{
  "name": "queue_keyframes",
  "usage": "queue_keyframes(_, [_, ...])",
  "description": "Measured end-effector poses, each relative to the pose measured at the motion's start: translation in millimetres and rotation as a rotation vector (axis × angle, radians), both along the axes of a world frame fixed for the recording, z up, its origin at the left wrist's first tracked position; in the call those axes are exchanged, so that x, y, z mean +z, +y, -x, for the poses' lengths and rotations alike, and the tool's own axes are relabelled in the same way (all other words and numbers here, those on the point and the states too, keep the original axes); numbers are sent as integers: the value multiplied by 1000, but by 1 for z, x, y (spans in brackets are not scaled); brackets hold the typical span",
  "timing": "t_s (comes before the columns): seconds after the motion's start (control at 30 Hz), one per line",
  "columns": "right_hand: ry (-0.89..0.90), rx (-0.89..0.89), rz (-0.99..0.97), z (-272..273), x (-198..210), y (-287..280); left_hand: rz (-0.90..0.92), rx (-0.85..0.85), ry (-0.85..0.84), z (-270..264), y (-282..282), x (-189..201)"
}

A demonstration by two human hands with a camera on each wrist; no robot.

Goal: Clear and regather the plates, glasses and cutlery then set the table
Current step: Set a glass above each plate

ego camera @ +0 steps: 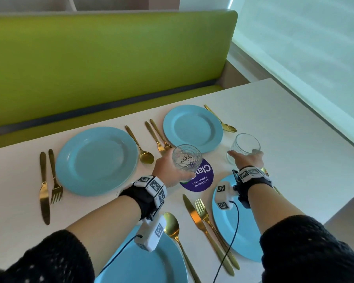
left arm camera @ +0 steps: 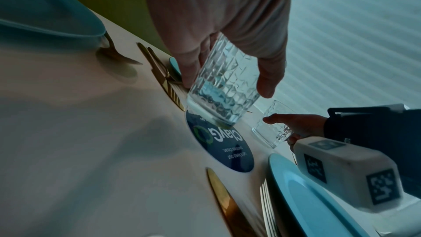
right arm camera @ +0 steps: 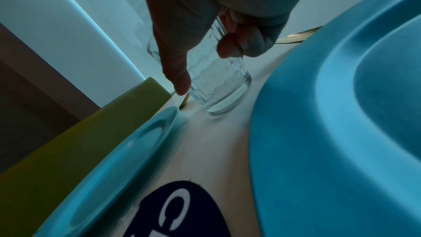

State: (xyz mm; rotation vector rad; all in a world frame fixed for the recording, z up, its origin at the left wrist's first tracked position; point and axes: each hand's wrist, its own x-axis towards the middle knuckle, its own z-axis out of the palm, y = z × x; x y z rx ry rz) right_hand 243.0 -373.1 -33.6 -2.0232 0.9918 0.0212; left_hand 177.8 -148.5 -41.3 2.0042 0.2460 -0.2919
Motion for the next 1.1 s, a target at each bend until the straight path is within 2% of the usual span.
queue_keyframes(0.77, [54,63,12,13,-13,-19,-55,-142,17,7,-27,-3])
queue_keyframes(0.97, [43,73,11,23,-12,-18,-64,-184,84,11,-25,0])
queue_keyframes(1.1, [44,59,32,38,-4,-14,-142,-240,118,21,-15,10])
